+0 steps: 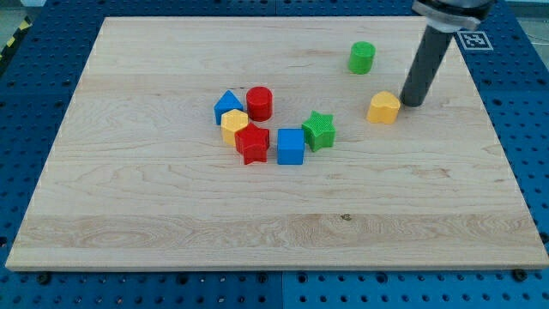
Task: Move the arm to the right of the yellow heart
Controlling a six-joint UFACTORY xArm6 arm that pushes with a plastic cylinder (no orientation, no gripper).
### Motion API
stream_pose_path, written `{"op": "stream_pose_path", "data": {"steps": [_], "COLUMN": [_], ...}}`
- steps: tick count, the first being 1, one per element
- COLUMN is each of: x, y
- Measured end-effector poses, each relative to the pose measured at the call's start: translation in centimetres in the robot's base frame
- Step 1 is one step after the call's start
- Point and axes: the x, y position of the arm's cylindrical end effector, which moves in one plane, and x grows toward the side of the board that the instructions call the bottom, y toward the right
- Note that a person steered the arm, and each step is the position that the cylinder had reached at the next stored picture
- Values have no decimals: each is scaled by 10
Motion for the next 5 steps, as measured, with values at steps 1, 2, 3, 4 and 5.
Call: {"op": "stream_pose_path", "data": {"steps": [1,2,3,4,5], "x": [0,0,-5,-4,31], "y": [-48,-81,-65,-7,34]}}
